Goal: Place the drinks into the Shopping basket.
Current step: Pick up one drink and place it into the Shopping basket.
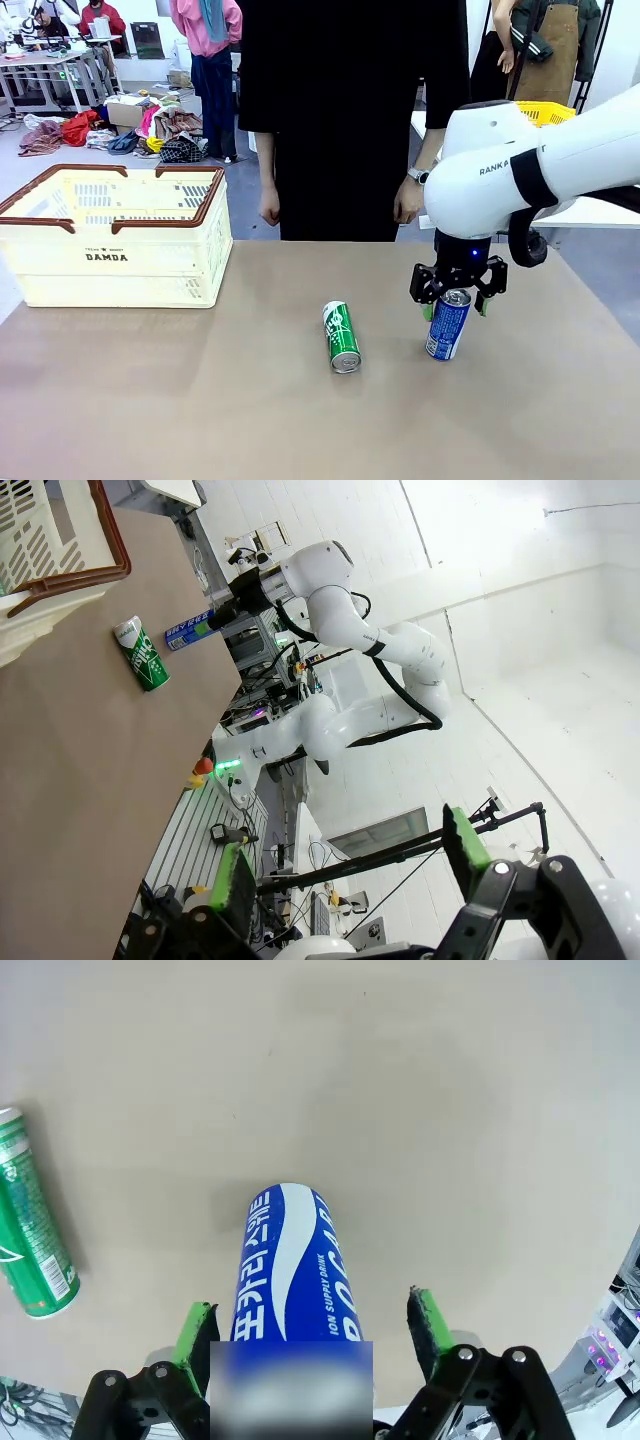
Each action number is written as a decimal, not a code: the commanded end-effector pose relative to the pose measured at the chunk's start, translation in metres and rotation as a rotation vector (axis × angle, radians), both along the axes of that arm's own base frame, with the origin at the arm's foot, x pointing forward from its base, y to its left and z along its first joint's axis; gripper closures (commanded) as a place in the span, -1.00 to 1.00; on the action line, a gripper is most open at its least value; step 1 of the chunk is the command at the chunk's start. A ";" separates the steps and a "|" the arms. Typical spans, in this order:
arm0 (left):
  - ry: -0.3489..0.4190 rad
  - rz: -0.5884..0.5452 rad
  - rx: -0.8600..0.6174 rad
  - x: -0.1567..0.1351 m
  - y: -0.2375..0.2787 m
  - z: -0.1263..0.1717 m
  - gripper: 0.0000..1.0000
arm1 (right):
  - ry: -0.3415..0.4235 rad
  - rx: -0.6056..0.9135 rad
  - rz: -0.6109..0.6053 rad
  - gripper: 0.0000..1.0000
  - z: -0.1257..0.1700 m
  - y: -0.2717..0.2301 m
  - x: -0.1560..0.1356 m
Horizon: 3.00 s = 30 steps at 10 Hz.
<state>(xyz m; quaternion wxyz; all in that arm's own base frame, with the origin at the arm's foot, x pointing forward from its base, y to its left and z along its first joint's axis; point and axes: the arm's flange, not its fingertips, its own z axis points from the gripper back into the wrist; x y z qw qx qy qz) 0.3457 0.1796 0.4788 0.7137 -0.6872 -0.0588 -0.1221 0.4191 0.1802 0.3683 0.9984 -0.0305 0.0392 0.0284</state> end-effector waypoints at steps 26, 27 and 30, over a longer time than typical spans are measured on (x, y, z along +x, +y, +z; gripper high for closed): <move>0.007 0.009 -0.011 -0.001 0.000 0.003 -1.00 | -0.064 -0.230 -0.001 1.00 0.192 0.086 0.001; 0.007 0.009 -0.011 -0.001 0.000 0.003 -1.00 | -0.105 -0.268 0.015 1.00 0.193 0.133 0.013; 0.007 0.009 -0.011 -0.001 0.000 0.003 -1.00 | -0.204 -0.148 0.084 1.00 0.178 0.244 0.037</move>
